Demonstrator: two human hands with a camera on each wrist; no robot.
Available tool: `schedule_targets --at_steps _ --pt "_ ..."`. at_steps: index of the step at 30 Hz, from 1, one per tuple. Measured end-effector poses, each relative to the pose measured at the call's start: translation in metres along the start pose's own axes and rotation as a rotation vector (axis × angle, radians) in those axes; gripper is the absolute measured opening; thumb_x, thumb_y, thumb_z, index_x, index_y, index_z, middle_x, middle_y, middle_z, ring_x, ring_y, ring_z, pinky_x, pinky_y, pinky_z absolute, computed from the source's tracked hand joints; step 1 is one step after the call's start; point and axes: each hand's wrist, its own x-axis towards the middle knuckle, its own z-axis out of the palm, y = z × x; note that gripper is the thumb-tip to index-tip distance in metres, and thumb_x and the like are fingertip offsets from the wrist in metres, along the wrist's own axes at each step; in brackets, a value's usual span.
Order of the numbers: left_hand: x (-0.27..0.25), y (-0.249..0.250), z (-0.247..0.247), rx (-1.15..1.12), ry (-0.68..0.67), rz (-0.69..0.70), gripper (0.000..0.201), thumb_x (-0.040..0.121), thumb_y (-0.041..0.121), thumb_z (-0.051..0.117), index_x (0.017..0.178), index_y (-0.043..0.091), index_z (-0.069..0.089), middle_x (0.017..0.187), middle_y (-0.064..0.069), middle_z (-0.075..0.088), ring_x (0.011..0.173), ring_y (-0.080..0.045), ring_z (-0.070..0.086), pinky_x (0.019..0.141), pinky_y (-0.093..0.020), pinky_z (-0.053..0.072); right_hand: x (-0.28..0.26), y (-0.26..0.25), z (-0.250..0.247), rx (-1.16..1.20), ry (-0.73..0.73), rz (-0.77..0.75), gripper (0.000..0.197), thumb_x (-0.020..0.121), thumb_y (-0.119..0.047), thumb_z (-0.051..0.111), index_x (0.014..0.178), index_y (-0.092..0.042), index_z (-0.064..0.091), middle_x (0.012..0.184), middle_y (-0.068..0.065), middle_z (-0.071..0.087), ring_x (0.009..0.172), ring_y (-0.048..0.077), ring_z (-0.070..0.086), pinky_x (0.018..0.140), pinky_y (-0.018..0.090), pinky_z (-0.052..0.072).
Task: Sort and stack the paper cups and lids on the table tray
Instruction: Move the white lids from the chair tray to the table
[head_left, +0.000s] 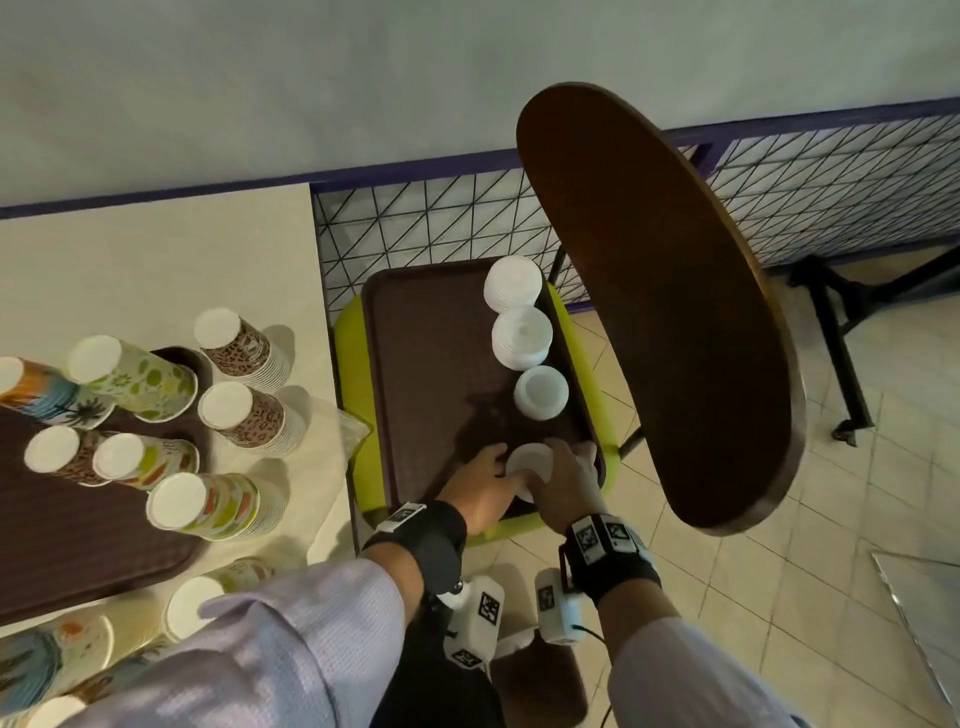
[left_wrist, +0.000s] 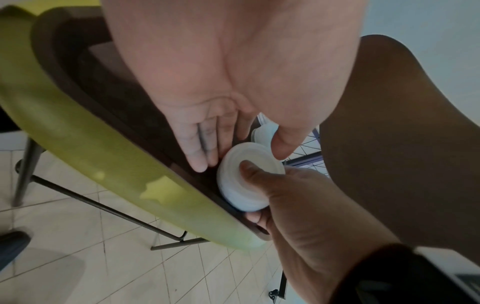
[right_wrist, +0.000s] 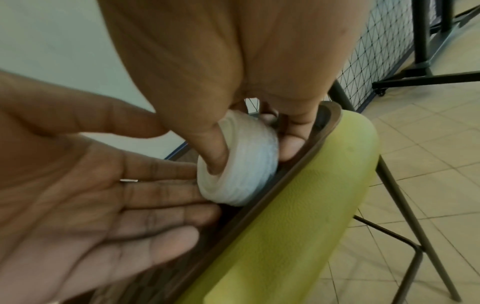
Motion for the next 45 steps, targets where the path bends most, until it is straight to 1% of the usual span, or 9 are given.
schedule_targets --at_steps 5,9,12,17,20,22,30,35,45 --pt "0.001 -0.004 -0.001 -0.085 0.067 0.039 0.089 0.069 0.062 0.063 0.15 0.028 0.046 0.144 -0.006 0.058 0.126 -0.024 0.059 0.113 -0.048 0.046 -0.006 -0.003 -0.005 0.237 -0.086 -0.093 0.047 0.094 -0.022 0.067 0.134 -0.016 0.043 0.128 0.008 0.045 0.106 0.026 0.054 0.086 0.037 0.05" --pt "-0.004 0.008 -0.004 -0.16 0.132 0.051 0.054 0.092 0.062 0.057 0.135 0.029 0.059 0.135 -0.009 0.056 0.114 -0.026 0.065 0.073 -0.029 0.061 -0.009 -0.017 -0.012 0.751 -0.225 -0.027 0.043 0.088 -0.027 0.069 0.127 -0.02 0.052 0.122 0.012 0.063 0.108 0.028 0.066 0.089 0.048 0.059" --pt "-0.008 0.016 -0.007 -0.193 0.133 0.067 0.032 0.104 0.046 0.052 0.127 0.023 0.057 0.123 -0.009 0.063 0.108 -0.027 0.067 0.071 -0.033 0.062 -0.01 -0.03 -0.01 1.027 -0.259 0.005 0.032 0.094 -0.016 0.052 0.125 -0.01 0.057 0.117 0.017 0.065 0.101 0.031 0.064 0.08 0.046 0.054" --pt "-0.015 0.016 -0.021 -0.168 0.249 0.164 0.033 0.106 0.041 0.054 0.122 0.013 0.059 0.1 -0.005 0.064 0.077 -0.013 0.059 0.048 -0.015 0.047 0.018 -0.053 -0.024 0.803 -0.105 0.013 0.031 0.094 -0.03 0.049 0.113 -0.015 0.067 0.1 0.008 0.06 0.083 0.019 0.058 0.064 0.028 0.047" --pt "-0.018 0.009 -0.031 -0.098 0.293 0.202 0.046 0.096 0.062 0.058 0.116 0.021 0.059 0.099 -0.004 0.065 0.077 -0.015 0.058 0.059 -0.023 0.048 0.045 -0.051 -0.035 0.515 0.214 -0.081 0.033 0.1 -0.032 0.049 0.129 -0.019 0.059 0.126 0.007 0.053 0.109 0.021 0.053 0.098 0.041 0.047" --pt "-0.019 0.006 -0.036 -0.061 0.336 0.212 0.049 0.093 0.067 0.058 0.114 0.023 0.058 0.098 -0.002 0.066 0.081 -0.017 0.06 0.067 -0.03 0.049 0.058 -0.055 -0.039 0.354 0.312 -0.031 0.041 0.102 -0.035 0.05 0.137 -0.015 0.051 0.139 0.013 0.043 0.124 0.031 0.049 0.106 0.044 0.042" --pt "-0.024 -0.001 -0.048 0.049 0.423 0.178 0.035 0.103 0.052 0.054 0.117 0.02 0.056 0.098 0.001 0.064 0.086 -0.021 0.063 0.058 -0.02 0.047 0.075 -0.056 -0.018 -0.22 0.205 0.082 0.068 0.099 -0.054 0.048 0.151 -0.011 0.032 0.151 0.015 0.037 0.138 0.044 0.033 0.108 0.05 0.035" --pt "-0.026 -0.007 -0.052 0.028 0.406 0.179 0.034 0.103 0.051 0.053 0.116 0.02 0.056 0.1 -0.002 0.064 0.083 -0.02 0.061 0.052 -0.015 0.043 0.073 -0.046 -0.007 -0.169 0.183 0.082 0.075 0.096 -0.053 0.058 0.152 -0.014 0.03 0.151 0.023 0.027 0.136 0.048 0.033 0.112 0.049 0.031" --pt "-0.033 -0.011 -0.052 0.041 0.401 0.167 0.038 0.102 0.053 0.053 0.119 0.019 0.057 0.103 -0.004 0.065 0.084 -0.021 0.061 0.057 -0.02 0.045 0.066 -0.043 -0.003 -0.008 0.169 0.086 0.073 0.08 -0.051 0.08 0.132 -0.01 0.05 0.135 0.016 0.028 0.119 0.043 0.048 0.098 0.052 0.051"
